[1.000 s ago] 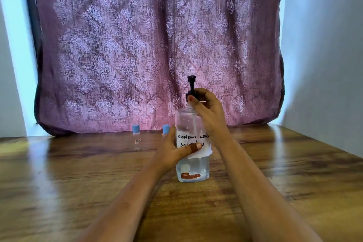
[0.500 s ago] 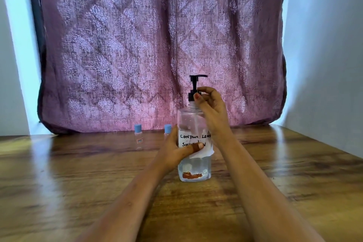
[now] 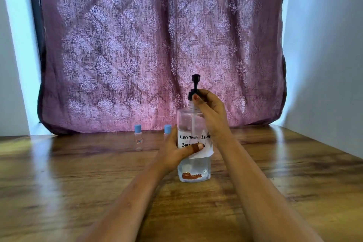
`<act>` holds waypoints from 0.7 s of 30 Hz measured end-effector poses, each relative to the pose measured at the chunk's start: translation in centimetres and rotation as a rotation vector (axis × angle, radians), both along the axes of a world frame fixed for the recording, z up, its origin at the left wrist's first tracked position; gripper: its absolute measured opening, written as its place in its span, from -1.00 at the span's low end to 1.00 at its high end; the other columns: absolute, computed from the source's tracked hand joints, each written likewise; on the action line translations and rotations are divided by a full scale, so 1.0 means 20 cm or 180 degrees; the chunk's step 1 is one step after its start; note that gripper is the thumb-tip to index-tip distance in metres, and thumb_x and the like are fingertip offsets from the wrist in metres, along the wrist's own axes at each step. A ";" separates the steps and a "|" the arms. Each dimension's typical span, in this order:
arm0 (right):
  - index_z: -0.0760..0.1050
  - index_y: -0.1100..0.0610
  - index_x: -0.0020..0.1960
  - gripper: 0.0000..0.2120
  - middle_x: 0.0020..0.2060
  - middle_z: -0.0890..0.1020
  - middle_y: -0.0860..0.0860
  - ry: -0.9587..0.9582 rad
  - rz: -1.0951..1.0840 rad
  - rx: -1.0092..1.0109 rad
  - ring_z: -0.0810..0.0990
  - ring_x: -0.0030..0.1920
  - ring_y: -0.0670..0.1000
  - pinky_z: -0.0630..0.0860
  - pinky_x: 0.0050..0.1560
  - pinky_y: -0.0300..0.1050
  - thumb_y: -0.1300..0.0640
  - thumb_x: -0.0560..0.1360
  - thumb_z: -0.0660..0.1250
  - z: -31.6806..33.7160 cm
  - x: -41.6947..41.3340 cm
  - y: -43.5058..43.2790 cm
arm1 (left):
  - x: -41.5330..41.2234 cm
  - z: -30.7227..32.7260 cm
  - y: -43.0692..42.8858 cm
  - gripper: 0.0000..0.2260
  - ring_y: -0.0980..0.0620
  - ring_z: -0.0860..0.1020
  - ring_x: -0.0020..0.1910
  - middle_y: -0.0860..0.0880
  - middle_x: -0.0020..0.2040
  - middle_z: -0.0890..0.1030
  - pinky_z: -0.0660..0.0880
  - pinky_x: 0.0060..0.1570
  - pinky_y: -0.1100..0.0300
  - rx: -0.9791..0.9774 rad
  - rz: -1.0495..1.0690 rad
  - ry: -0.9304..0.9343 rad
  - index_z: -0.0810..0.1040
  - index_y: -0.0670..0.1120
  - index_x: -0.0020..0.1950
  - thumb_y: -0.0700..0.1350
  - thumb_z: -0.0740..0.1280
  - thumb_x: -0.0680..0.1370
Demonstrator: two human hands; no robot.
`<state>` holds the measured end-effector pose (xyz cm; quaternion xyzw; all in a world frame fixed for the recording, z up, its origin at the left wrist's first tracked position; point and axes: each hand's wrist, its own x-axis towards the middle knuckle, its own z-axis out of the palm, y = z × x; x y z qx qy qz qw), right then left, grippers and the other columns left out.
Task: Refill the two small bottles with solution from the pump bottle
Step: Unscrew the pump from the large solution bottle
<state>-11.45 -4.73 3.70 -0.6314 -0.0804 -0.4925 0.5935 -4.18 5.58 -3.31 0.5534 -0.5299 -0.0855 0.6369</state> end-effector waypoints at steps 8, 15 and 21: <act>0.50 0.22 0.17 -0.76 -0.02 0.62 0.07 0.0008 0.0184 0.0090 0.58 0.01 0.01 0.50 0.12 -0.02 0.20 0.52 0.29 0.00 -0.01 0.01 | 0.01 -0.01 0.00 -0.64 0.17 0.67 -0.07 0.18 -0.04 0.69 0.55 -0.20 0.38 0.0003 0.0033 -0.0028 0.50 0.38 -0.04 0.19 0.52 0.24; 0.52 0.13 0.06 -0.77 -0.18 0.64 -0.13 0.0147 -0.0162 -0.0177 0.63 -0.22 -0.19 0.54 -0.21 -0.30 0.22 0.42 0.42 0.03 -0.02 0.01 | 0.02 -0.01 -0.01 -0.66 0.15 0.67 -0.09 0.16 -0.07 0.70 0.55 -0.20 0.35 -0.0044 0.0005 -0.0005 0.50 0.38 -0.05 0.13 0.52 0.26; 0.55 0.14 0.06 -0.82 -0.15 0.63 -0.07 0.0239 -0.0242 -0.0136 0.61 -0.20 -0.24 0.52 -0.21 -0.41 0.28 0.47 0.34 0.12 -0.05 0.01 | 0.02 -0.02 -0.01 -0.54 0.13 0.67 -0.08 0.12 -0.04 0.70 0.56 -0.19 0.34 -0.0017 0.0022 0.0089 0.49 0.17 0.06 0.15 0.53 0.22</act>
